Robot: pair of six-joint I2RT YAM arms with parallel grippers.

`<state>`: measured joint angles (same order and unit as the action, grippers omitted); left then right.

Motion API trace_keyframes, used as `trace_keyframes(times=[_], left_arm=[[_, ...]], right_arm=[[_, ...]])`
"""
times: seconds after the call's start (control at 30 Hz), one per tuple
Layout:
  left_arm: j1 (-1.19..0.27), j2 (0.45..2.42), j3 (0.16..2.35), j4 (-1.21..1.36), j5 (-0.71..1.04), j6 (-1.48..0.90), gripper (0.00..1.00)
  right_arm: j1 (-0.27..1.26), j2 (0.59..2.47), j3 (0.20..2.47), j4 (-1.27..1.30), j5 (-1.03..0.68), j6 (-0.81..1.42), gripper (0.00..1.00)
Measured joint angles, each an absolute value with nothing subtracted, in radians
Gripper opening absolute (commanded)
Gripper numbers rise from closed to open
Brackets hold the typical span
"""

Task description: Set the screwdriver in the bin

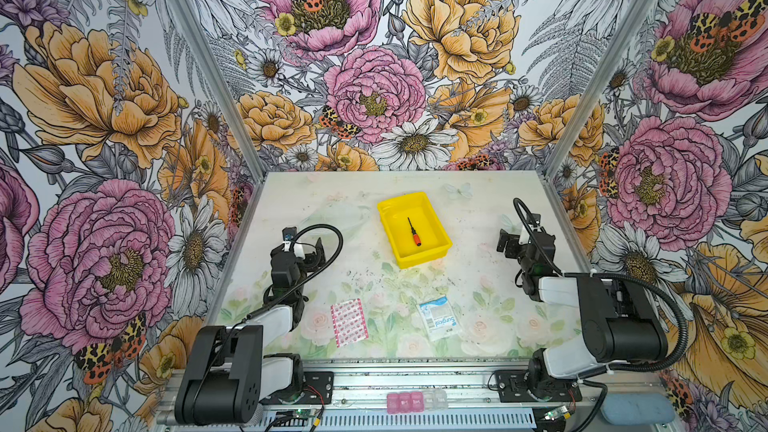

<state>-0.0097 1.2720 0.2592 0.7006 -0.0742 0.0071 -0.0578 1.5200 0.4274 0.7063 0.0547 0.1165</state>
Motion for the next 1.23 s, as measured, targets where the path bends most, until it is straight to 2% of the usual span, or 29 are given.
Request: trace_keyframes(times=[0.37,0.63,1.23], left_arm=[[-0.004,1.544,0.315,0.918,0.002,0.047,0.99],[-0.022,1.548,0.316,0.984,-0.022,0.059,0.99],[0.023,1.548,0.368,0.921,-0.006,0.046,0.99]], right_arm=[[-0.042,1.529,0.407,0.804,0.044,0.101,1.0],[-0.036,1.529,0.407,0.806,0.051,0.087,1.0],[-0.034,1.529,0.407,0.806,0.052,0.087,1.0]])
